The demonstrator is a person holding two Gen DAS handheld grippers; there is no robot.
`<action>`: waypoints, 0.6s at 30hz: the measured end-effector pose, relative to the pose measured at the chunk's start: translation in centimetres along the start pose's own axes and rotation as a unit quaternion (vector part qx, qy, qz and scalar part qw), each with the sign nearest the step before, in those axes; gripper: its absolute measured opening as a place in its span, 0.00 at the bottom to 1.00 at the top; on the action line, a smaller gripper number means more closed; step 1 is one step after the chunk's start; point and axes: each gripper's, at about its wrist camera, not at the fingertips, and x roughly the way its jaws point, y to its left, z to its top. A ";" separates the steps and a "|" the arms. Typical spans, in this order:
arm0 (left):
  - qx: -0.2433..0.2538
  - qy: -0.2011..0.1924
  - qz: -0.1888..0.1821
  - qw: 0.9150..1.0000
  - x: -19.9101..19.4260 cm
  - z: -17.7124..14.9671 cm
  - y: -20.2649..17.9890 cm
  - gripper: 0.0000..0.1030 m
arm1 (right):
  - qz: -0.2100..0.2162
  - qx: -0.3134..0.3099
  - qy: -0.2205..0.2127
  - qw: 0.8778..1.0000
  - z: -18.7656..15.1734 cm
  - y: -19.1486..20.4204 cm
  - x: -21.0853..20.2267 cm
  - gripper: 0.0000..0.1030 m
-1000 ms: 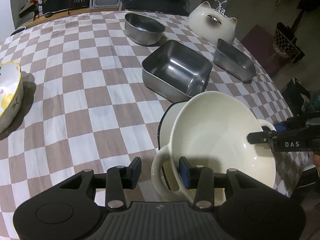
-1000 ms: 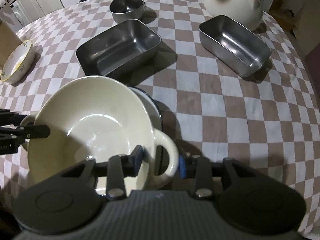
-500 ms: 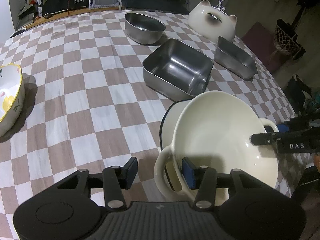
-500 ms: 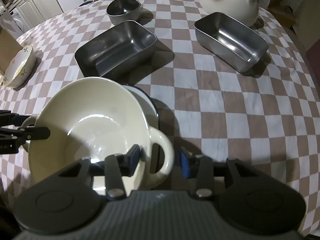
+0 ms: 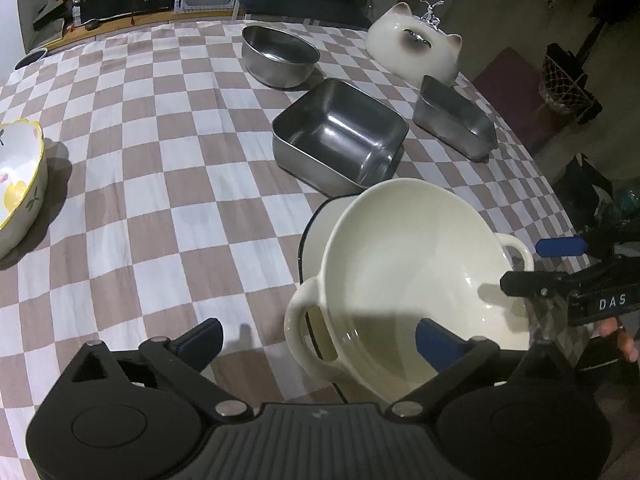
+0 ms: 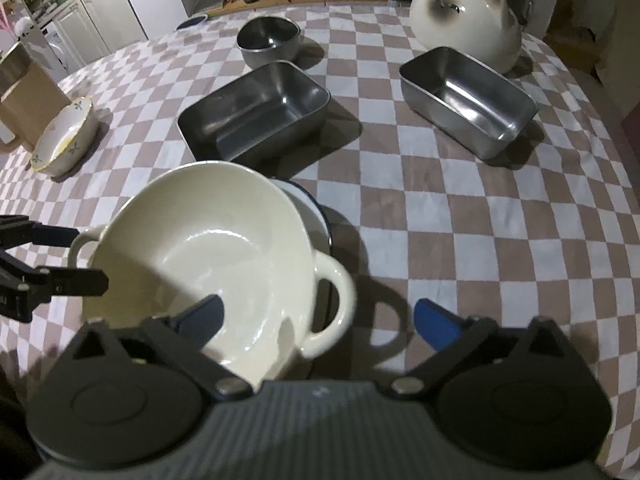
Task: Organize plates and bowls
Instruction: 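Open both tools off the cream bowl's rim and lift them away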
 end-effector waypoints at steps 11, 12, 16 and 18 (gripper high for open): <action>0.012 -0.020 0.000 1.000 -2.1 -0.2 -0.4 1.00 | -0.007 0.000 -0.032 0.999 0.0 0.0 -2.1 0.99; 0.011 -0.024 0.002 1.000 -2.5 -0.2 -0.3 1.00 | -0.006 -0.001 -0.038 0.999 0.0 0.2 -2.5 0.99; 0.004 -0.055 0.005 0.998 -4.5 0.0 0.3 1.00 | -0.003 0.002 -0.073 0.997 0.5 1.1 -3.7 0.99; -0.005 -0.076 0.010 0.997 -5.7 0.2 0.9 1.00 | 0.002 0.003 -0.091 0.996 0.9 1.8 -4.3 0.99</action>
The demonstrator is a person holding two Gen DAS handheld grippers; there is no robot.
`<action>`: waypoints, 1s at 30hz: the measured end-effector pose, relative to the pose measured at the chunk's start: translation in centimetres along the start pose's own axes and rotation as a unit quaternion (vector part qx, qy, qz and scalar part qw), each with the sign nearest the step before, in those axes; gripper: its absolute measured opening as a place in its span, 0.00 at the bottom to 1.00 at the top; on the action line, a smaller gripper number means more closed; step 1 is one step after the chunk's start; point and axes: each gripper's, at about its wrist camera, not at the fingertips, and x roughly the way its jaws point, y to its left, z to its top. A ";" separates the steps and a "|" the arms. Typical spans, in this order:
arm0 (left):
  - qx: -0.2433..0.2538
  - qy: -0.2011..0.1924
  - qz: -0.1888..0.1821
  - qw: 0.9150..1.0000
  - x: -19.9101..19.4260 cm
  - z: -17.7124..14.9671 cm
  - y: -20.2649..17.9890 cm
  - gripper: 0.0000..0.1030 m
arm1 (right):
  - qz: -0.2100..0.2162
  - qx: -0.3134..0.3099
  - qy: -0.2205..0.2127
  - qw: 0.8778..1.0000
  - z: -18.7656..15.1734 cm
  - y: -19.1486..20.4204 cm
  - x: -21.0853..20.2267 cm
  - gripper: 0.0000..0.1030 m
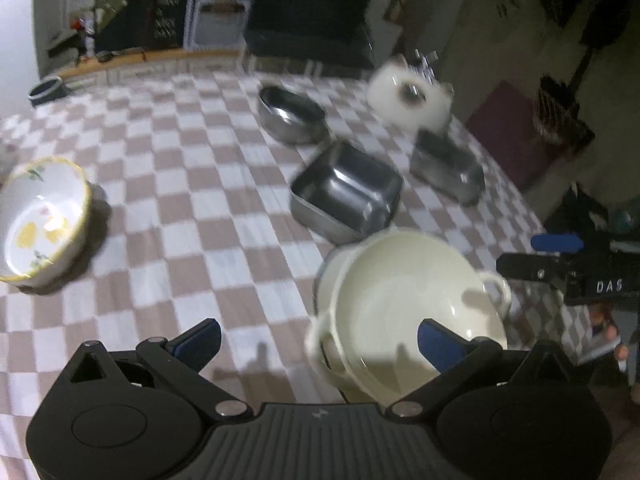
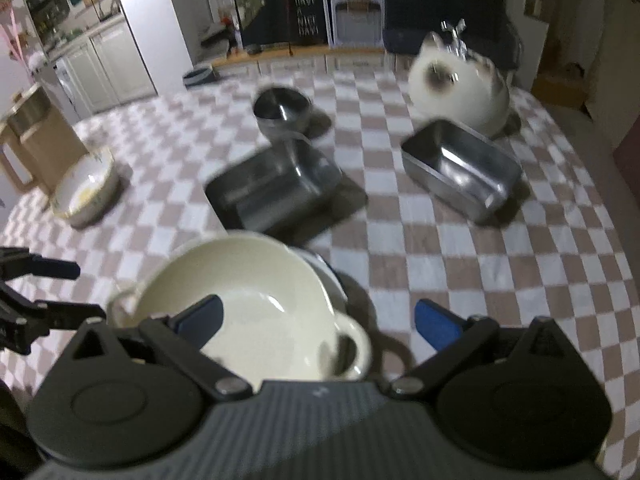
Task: Organize plates and bowls
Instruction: 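Open both tools off the cream bowl's rim and lift them away, then reach both tools to the lemon-print bowl's yellow rim and close them on it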
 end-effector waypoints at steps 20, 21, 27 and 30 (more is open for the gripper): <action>-0.170 -0.141 0.160 0.962 -8.3 1.7 14.0 1.00 | 0.092 0.033 -0.100 0.990 7.6 10.2 3.9 0.87; -0.179 -0.142 0.167 0.959 -8.4 1.6 14.8 1.00 | 0.100 0.027 -0.099 0.990 8.0 11.0 4.5 0.85; -0.226 -0.148 0.190 0.944 -8.0 1.8 19.5 0.99 | 0.120 -0.014 -0.085 0.989 9.6 15.2 8.3 0.81; -0.240 -0.139 0.191 0.942 -7.1 2.0 21.2 0.94 | 0.125 -0.025 -0.074 0.989 10.1 17.1 9.9 0.81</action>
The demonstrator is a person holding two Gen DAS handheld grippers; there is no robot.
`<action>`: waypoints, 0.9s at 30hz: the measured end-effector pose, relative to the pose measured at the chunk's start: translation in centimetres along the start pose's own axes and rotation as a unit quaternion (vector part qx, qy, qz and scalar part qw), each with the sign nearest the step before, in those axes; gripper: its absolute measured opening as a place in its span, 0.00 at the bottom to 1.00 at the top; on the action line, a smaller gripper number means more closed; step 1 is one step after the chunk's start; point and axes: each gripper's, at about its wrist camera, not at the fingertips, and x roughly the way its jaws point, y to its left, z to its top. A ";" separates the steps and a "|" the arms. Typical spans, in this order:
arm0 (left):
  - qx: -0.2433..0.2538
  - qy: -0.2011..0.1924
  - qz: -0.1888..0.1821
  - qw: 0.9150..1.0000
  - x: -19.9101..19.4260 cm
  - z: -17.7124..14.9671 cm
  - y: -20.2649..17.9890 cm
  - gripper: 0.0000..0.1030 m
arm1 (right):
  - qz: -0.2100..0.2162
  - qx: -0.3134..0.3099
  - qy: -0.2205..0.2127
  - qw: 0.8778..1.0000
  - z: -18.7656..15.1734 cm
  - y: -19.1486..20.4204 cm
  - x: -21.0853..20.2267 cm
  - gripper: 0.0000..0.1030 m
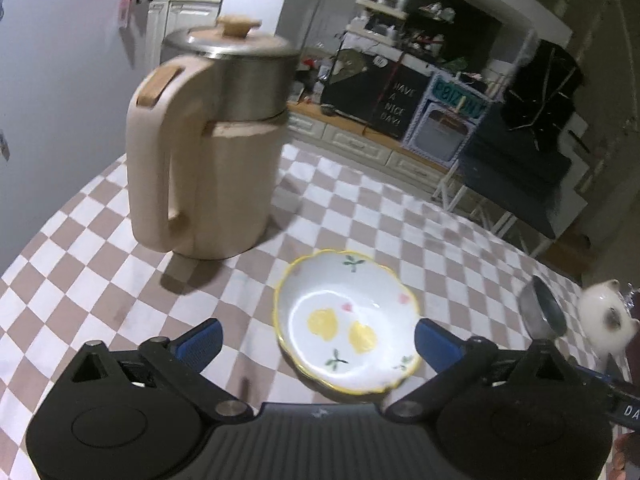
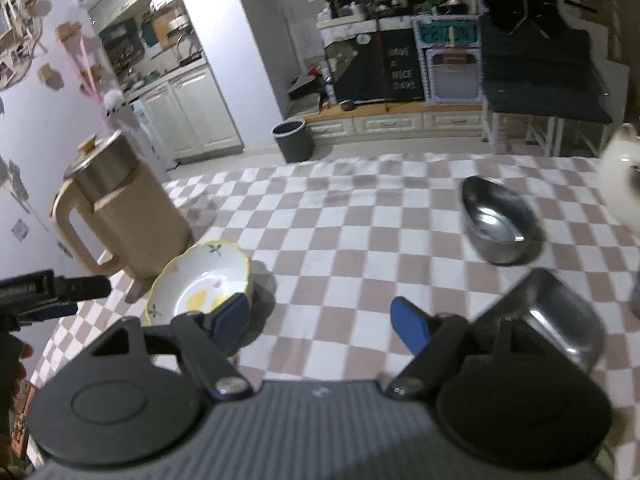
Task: Organize plates and bowls
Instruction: 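Reach both tools to the lemon-print bowl's yellow rim and close them on it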
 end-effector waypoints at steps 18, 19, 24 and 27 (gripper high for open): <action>-0.012 0.087 0.035 0.996 8.7 0.7 3.9 0.61 | 0.001 -0.007 0.095 0.995 0.8 5.8 13.9 0.80; -0.012 0.091 0.034 0.995 9.0 0.7 4.0 0.59 | 0.002 -0.007 0.100 0.995 0.8 6.0 14.4 0.80; -0.012 0.103 0.023 0.994 10.2 0.7 4.3 0.43 | -0.004 -0.018 0.117 0.993 0.8 7.0 16.3 0.72; -0.017 0.104 0.005 0.994 10.4 0.8 4.3 0.29 | -0.010 -0.015 0.116 0.993 0.7 7.3 16.9 0.54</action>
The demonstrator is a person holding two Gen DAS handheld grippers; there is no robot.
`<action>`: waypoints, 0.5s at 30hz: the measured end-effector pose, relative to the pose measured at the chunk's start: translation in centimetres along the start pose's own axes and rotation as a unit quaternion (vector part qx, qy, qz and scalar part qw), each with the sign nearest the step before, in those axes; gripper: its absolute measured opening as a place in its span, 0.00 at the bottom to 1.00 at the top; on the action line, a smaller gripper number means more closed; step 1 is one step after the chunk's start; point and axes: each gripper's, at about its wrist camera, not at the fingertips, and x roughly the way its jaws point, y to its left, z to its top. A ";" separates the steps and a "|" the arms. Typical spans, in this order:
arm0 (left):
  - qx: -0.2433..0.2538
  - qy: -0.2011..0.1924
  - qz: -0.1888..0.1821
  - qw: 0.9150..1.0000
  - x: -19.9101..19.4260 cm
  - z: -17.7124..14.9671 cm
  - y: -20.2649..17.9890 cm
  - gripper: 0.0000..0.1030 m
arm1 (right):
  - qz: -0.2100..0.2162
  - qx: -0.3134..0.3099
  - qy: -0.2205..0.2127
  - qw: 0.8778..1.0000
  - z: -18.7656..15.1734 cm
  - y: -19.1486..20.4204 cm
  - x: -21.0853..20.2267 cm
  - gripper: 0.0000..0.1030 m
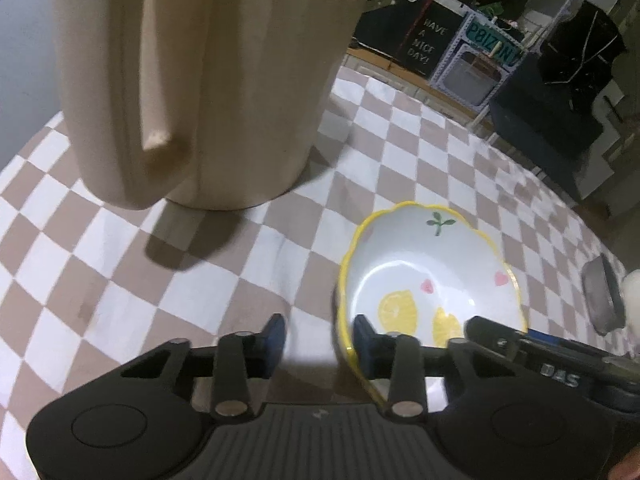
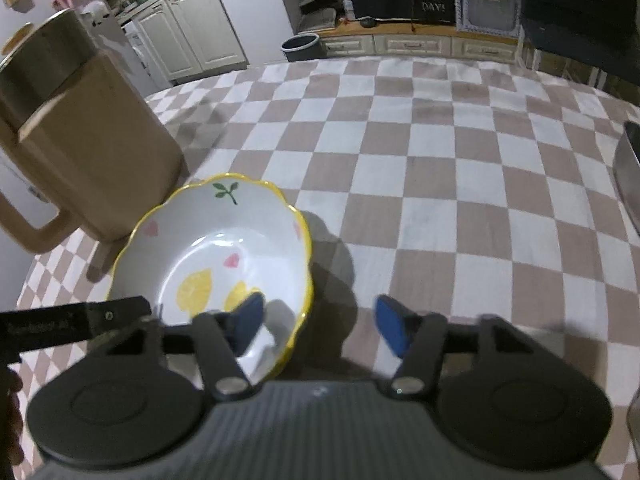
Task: Organize plates and bowls
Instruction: 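Reach both tools to the lemon-print bowl's yellow rim and close them on it, then lift the lemon-print bowl with both tools and carry it toward the cream bowl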
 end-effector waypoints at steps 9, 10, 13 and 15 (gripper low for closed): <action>0.010 0.003 -0.022 1.000 0.1 0.1 -0.8 0.11 | 0.017 -0.008 0.001 1.000 0.6 0.6 0.5 0.20; 0.012 0.001 -0.025 1.000 0.2 0.1 -0.7 0.11 | 0.019 -0.007 0.002 1.000 0.6 0.5 0.5 0.19; 0.008 0.001 -0.032 0.999 0.3 0.0 -0.4 0.12 | 0.029 0.007 0.009 1.000 0.7 0.1 0.5 0.17; 0.007 0.002 -0.030 1.000 0.2 0.0 -0.4 0.10 | 0.031 0.001 0.010 0.999 0.6 0.2 0.6 0.17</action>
